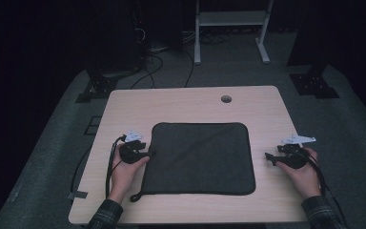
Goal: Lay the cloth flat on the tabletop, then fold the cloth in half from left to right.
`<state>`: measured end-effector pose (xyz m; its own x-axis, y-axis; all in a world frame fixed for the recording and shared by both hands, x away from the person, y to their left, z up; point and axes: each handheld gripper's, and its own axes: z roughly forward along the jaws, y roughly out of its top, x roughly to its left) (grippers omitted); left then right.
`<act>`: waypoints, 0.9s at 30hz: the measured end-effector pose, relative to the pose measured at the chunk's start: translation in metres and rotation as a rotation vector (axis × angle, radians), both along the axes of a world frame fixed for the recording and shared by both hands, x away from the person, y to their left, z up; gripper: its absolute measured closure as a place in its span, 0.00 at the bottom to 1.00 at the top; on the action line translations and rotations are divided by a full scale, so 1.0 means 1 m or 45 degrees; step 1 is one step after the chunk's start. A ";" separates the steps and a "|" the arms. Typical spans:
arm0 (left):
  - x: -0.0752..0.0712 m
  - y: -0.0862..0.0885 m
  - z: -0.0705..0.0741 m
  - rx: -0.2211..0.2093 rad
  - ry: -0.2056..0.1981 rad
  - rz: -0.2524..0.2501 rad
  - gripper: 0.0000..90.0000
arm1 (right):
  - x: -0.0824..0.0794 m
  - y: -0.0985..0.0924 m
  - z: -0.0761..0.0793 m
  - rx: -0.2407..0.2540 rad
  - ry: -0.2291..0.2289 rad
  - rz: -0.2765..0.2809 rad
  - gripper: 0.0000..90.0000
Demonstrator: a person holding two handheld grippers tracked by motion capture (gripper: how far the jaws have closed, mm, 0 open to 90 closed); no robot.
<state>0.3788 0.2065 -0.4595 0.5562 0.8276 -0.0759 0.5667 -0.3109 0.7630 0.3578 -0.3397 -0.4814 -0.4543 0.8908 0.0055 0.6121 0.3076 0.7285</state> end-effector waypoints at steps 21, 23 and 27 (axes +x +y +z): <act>-0.003 -0.004 -0.019 0.101 -0.035 0.032 0.45 | 0.000 -0.001 -0.004 0.026 -0.031 -0.011 0.28; -0.003 -0.005 -0.019 0.101 -0.037 0.017 0.47 | 0.000 -0.001 -0.004 0.027 -0.030 -0.012 0.28; -0.006 -0.005 -0.020 0.073 -0.058 0.013 0.61 | 0.000 0.000 -0.004 0.027 -0.031 -0.013 0.28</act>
